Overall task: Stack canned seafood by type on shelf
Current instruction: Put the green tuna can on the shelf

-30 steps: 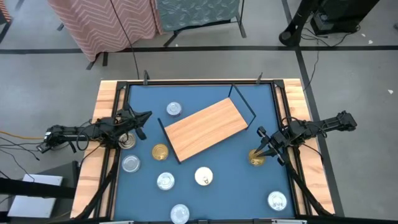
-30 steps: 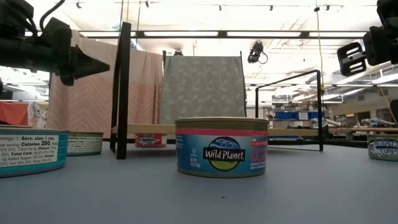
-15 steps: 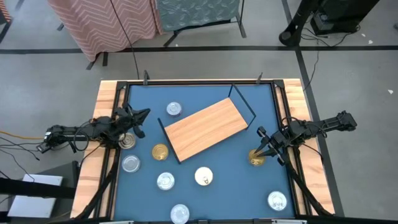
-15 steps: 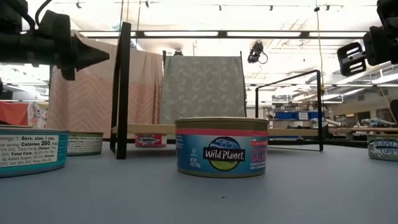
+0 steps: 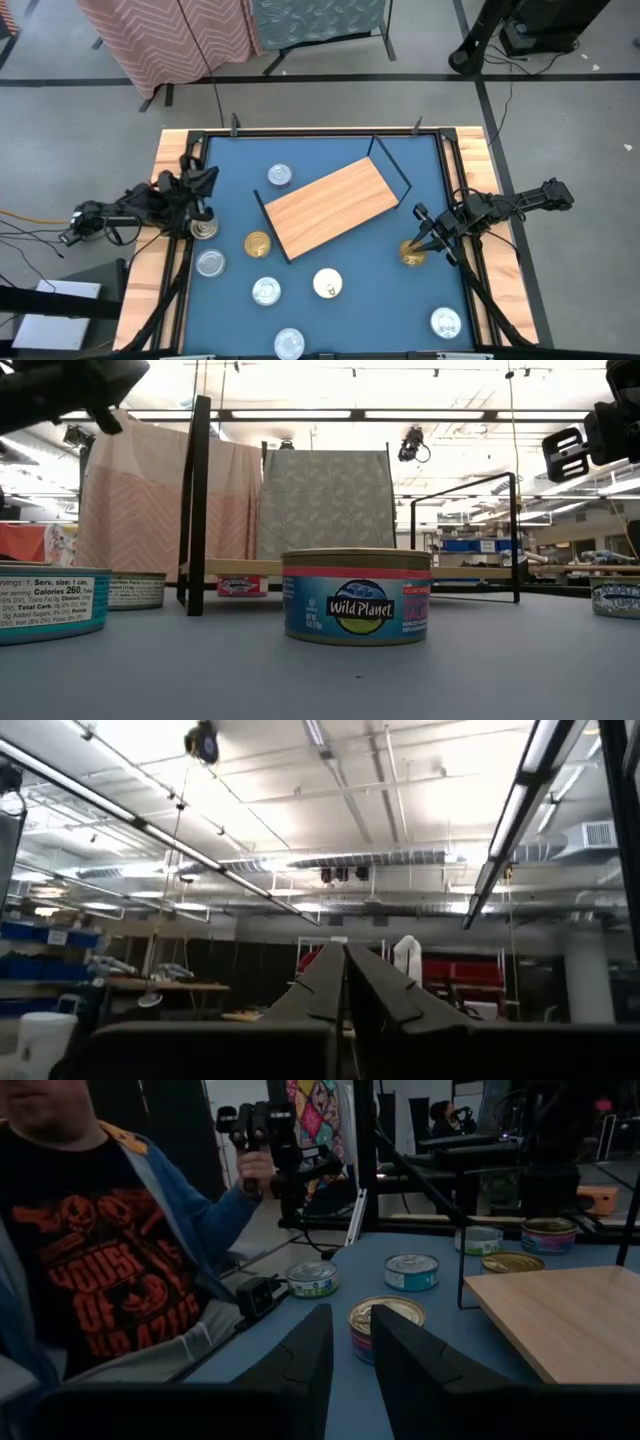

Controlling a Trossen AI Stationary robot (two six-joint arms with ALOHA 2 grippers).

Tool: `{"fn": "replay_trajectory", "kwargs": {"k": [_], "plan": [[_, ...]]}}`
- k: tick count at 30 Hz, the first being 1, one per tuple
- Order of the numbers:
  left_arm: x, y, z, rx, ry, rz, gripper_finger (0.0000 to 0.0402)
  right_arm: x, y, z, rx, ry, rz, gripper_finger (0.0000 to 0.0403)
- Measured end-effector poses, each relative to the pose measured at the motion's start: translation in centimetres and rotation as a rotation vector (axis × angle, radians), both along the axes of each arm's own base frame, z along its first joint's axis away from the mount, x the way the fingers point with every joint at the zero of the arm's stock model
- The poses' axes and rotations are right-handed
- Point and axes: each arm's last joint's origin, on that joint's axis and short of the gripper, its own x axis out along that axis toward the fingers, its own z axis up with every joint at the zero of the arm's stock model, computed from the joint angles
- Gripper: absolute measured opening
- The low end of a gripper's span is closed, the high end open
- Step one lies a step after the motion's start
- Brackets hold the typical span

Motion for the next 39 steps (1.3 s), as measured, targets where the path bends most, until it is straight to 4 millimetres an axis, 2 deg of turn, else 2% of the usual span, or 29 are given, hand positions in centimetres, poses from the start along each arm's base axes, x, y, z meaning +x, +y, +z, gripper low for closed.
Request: {"fn": "replay_trajectory", "kwargs": {"k": [6, 16, 23, 27, 32, 39], "plan": [[1.8, 0.0, 2.3, 0.033, 0.146, 0.025, 0.0021, 0.0, 0.0, 0.1, 0.002, -0.007, -0.004, 0.0085], [8.3, 0.2, 7.7, 0.141, 0.483, 0.139, 0.0021, 0.0, -0.1, 0.2, 0.005, -0.023, -0.027, 0.0085], [11.5, 0.3, 8.6, 0.176, 0.802, 0.189, 0.0021, 0.0, -0.1, 1.1, 0.045, -0.102, -0.024, 0.0085], [11.6, 0.4, 9.4, 0.134, 0.941, 0.181, 0.0021, -0.1, -0.1, 1.6, 0.102, -0.128, -0.01, 0.0085], [10.0, 0.4, 11.4, 0.048, 1.091, 0.175, 0.0021, -0.2, -0.1, 2.1, 0.193, -0.133, -0.003, 0.0085], [8.4, 0.6, 15.3, 0.063, 1.093, 0.265, 0.0021, -0.3, -0.1, 2.4, 0.208, -0.164, 0.004, 0.0085]]}}
